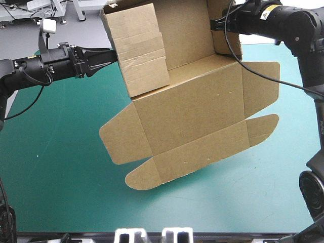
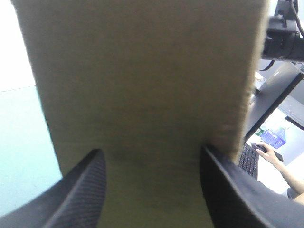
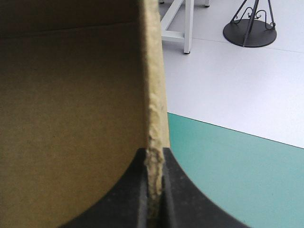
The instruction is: Fold the box
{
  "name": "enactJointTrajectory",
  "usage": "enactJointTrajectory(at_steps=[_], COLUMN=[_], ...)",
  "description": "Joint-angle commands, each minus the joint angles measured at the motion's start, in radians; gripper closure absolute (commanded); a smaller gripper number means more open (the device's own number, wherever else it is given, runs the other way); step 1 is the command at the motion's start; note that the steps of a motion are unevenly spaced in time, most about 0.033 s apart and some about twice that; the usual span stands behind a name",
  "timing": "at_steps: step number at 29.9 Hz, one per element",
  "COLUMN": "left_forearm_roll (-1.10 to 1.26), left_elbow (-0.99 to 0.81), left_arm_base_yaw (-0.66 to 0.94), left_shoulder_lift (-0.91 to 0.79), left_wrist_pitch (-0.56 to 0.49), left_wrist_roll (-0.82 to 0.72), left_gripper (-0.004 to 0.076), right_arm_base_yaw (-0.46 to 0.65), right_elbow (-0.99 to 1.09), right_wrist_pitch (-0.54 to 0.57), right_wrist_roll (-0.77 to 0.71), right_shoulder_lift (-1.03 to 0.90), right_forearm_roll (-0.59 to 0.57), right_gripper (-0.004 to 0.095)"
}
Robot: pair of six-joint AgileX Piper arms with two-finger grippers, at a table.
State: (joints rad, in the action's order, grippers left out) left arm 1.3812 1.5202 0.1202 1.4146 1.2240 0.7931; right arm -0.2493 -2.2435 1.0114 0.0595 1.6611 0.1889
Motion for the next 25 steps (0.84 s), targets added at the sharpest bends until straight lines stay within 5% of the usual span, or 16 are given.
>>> enactJointTrajectory(at_steps=[1,7,16,25], left_forearm_roll=[0.089,0.072,-0.093,-0.088], left_elbow=[0.030,0.030,0.030,0.030], left_arm_base_yaw=[-0.009,-0.009,-0.009,-0.009], left_shoulder_lift=[-0.039,-0.039,-0.039,-0.039], left_wrist_pitch=[0.070,0.054,-0.125,-0.119], left_wrist_roll=[-0.005,-0.005,-0.005,-0.005], left_gripper=[0.0295,0.0295,0.0295,0.0295], right_arm_base_yaw=[0.002,0.002,0.002,0.002], right_elbow=[-0.026,-0.026,-0.026,-0.026], right_wrist_pitch=[-0.116,-0.116,-0.098,-0.090], right_wrist_roll=[-0.051,-0.051,-0.038,-0.034], right_shoulder_lift=[-0.039,-0.039,-0.039,-0.039], right_forearm_roll=[-0.027,0.015,0.033,-0.010], right_gripper=[0.0931,0.0931,0.0931,0.0931])
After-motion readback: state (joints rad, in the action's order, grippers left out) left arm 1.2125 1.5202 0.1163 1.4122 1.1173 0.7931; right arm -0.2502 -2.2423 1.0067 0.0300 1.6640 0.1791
